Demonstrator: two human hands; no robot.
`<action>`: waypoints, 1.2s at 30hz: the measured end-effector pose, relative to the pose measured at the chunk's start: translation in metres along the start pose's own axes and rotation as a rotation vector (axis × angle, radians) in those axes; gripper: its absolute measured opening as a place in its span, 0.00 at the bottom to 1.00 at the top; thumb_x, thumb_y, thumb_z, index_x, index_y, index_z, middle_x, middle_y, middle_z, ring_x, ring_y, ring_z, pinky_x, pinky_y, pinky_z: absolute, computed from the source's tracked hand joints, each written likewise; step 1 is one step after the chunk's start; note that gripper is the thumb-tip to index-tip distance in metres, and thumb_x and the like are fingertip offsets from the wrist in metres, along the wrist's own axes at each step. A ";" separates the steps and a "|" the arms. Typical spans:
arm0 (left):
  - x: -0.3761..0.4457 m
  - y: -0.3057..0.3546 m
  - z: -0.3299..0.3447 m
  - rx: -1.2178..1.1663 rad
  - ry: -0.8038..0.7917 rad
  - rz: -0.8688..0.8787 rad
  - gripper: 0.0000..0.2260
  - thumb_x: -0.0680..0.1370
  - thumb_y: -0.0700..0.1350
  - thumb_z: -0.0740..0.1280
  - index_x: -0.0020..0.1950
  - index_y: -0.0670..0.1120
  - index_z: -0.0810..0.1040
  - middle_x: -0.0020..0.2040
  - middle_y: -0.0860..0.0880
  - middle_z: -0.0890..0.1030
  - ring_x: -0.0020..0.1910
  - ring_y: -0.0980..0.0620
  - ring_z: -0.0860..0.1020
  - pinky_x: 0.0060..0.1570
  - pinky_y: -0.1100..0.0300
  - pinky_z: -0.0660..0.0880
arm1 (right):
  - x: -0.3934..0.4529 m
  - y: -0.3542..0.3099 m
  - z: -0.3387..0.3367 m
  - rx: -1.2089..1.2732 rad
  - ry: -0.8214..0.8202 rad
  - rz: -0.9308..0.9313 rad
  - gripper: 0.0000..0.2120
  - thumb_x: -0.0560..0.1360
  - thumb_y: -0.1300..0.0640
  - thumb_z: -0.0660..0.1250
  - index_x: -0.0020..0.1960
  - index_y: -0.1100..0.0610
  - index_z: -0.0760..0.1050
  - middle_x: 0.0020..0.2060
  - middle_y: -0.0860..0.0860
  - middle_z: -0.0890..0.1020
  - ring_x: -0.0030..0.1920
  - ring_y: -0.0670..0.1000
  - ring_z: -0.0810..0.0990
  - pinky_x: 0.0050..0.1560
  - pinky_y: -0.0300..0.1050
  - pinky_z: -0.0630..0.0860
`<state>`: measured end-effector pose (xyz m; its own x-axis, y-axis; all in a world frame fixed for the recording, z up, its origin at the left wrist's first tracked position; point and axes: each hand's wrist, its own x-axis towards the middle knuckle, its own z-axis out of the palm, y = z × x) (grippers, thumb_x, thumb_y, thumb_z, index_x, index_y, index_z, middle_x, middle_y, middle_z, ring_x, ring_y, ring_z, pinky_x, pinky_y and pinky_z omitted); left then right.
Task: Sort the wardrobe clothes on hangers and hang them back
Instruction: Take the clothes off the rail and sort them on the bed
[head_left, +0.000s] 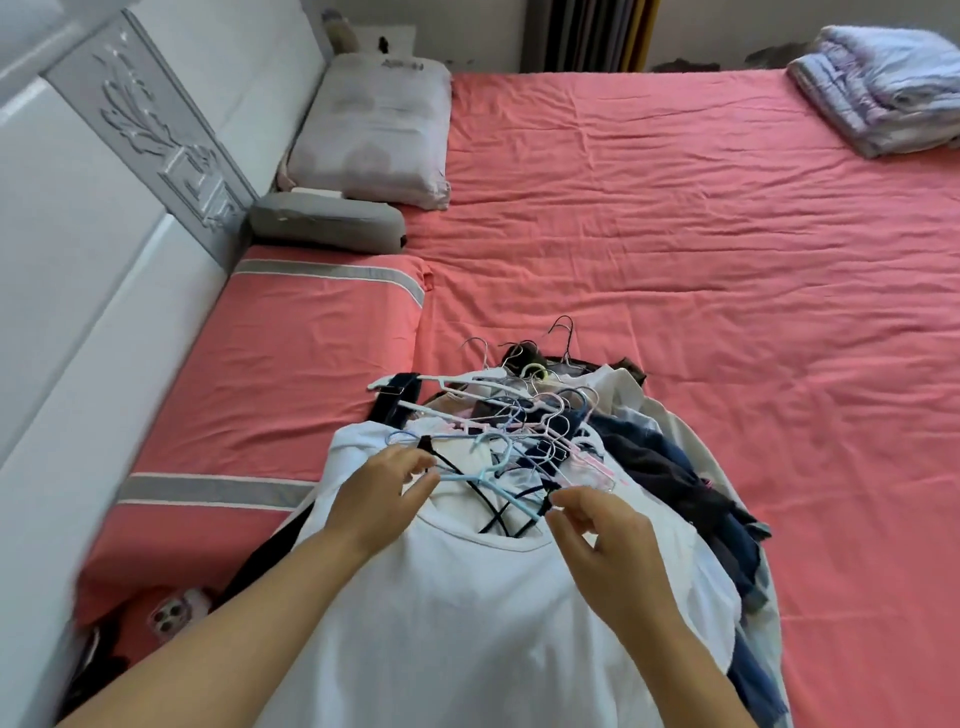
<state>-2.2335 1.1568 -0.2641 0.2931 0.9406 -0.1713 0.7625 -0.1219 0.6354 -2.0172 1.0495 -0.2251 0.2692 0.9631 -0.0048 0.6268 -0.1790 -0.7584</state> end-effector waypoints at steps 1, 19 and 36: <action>-0.010 0.000 -0.007 -0.010 -0.008 -0.018 0.14 0.74 0.55 0.62 0.54 0.50 0.79 0.47 0.55 0.79 0.44 0.60 0.76 0.49 0.58 0.73 | 0.001 -0.004 0.003 0.005 -0.015 -0.017 0.05 0.72 0.56 0.68 0.46 0.55 0.81 0.36 0.46 0.81 0.39 0.48 0.79 0.38 0.41 0.74; -0.358 -0.061 -0.137 0.042 0.433 -0.392 0.08 0.76 0.55 0.65 0.55 0.59 0.78 0.47 0.62 0.78 0.46 0.64 0.75 0.44 0.66 0.73 | -0.133 -0.198 0.125 0.055 -0.530 -0.687 0.18 0.71 0.43 0.59 0.51 0.51 0.80 0.35 0.38 0.76 0.41 0.40 0.74 0.41 0.28 0.67; -0.792 -0.081 -0.108 0.159 1.047 -1.001 0.18 0.72 0.64 0.57 0.52 0.57 0.78 0.42 0.65 0.75 0.41 0.64 0.76 0.35 0.75 0.67 | -0.492 -0.342 0.225 0.216 -1.033 -1.560 0.13 0.72 0.44 0.63 0.49 0.51 0.80 0.34 0.40 0.77 0.38 0.42 0.74 0.39 0.35 0.71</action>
<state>-2.5896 0.4557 -0.0986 -0.8813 0.4382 0.1767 0.4657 0.7424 0.4816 -2.5292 0.6823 -0.1100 -0.9146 -0.0438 0.4020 -0.2700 0.8061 -0.5266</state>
